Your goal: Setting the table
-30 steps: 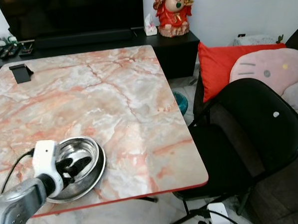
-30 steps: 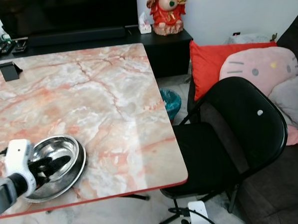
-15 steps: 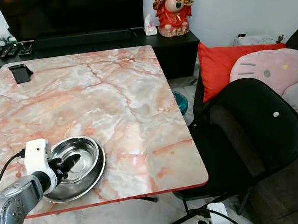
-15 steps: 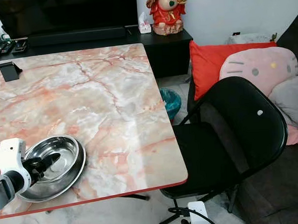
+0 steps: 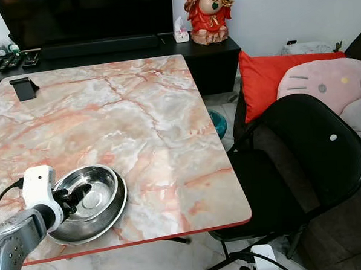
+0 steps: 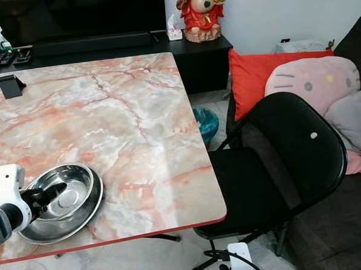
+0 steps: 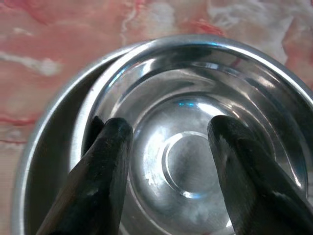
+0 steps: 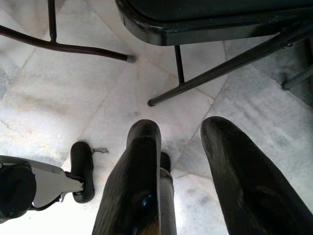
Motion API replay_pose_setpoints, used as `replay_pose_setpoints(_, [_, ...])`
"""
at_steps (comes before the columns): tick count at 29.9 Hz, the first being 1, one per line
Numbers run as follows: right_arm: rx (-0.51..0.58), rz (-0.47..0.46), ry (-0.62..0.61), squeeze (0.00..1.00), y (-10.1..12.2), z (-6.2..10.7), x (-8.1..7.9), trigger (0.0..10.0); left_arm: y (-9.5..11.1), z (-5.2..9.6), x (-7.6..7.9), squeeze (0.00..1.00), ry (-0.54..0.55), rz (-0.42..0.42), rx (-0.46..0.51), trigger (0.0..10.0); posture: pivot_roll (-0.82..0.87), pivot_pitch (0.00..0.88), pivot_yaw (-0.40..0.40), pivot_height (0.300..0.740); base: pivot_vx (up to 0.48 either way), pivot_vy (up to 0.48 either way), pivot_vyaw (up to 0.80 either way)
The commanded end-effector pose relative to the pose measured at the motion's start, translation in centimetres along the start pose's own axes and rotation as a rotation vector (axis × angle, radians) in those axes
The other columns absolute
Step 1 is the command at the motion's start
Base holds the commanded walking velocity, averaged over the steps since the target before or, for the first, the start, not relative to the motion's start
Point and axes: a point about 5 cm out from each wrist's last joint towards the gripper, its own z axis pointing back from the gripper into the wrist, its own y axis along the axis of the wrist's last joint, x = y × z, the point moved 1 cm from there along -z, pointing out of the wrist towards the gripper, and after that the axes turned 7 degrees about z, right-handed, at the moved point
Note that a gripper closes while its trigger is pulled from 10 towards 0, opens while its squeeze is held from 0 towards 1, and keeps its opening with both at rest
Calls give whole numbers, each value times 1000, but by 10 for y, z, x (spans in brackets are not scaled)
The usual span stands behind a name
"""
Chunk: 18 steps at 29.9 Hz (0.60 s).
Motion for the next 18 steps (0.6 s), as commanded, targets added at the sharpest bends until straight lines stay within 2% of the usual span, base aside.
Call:
replay_pose_setpoints(1, [-4,8,7,0,-1,0,-2,10000,5,3,-6,0,42,-16,-5,10000,-9,0,15,740,0,0,0])
replay_pose_setpoints(13, [-4,9,8,0,0,0,-2,10000,8,4,-2,0,42,-23,-9,10000,-10,0,14,740,0,0,0])
replay_pose_setpoints(18, [-4,8,7,0,0,0,-2,10000,15,6,0,0,44,-37,18,10000,-9,0,14,740,0,0,0])
